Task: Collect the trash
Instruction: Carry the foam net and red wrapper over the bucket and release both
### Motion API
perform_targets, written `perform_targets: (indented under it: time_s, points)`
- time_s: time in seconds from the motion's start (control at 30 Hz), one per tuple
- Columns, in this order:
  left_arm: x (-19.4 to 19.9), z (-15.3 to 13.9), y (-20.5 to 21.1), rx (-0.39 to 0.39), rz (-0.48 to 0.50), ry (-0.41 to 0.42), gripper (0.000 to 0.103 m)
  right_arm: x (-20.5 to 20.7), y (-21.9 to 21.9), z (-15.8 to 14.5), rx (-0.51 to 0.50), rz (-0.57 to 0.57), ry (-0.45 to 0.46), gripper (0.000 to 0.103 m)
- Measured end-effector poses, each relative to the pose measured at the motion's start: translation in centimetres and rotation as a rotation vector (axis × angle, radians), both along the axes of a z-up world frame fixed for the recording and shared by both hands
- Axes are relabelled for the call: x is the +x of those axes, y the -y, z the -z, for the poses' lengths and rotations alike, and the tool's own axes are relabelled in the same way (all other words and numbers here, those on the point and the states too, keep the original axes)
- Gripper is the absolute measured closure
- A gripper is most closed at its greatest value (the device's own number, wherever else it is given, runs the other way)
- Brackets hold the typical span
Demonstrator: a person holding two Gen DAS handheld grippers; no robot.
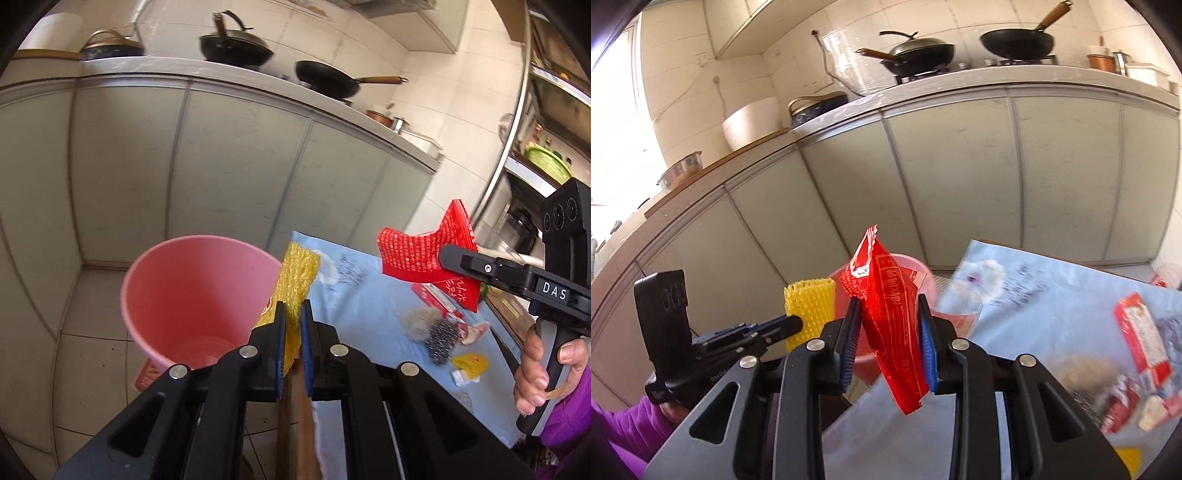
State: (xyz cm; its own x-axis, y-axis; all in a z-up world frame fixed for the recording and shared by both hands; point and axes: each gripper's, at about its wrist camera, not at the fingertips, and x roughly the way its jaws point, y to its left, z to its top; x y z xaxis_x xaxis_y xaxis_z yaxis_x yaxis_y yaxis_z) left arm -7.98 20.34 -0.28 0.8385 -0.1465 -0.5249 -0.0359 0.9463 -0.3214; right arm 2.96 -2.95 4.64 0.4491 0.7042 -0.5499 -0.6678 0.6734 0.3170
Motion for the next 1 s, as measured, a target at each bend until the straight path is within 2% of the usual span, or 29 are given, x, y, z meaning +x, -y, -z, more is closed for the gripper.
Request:
perform_targets:
  time_s: [0.1,0.2,0.43,0.6,1.0]
  points:
    - [-0.2,0.1,-1.5,0.003,-0.050,0.005,0.096,0.6,-3.1,0.4,0.004,-0.038,-0.007,0.073]
    - [-0.2,0.3,-3.0,-0.001,-0.102,0.005,0.096,1.5,-6.1,1.7,0.011,-0.055,-0.053,0.073]
    - [1.0,1.9,-4.6,0.022,-0.157,-0.027,0.096,2.7,-10.0,5.5,-0.032,-0.064,-0.119,0.073]
    - [2.5,3.7,-5.6,0.003,-0.192,-0.077,0.096,3.4,-11.4,7.6,-0.066,-0.057,-0.162,0.073]
    - [5.0,6.5,-5.5,0.038,-0.222,-0.177,0.095,4.4,-12.6,10.5,-0.135,-0.041,-0.218,0.072]
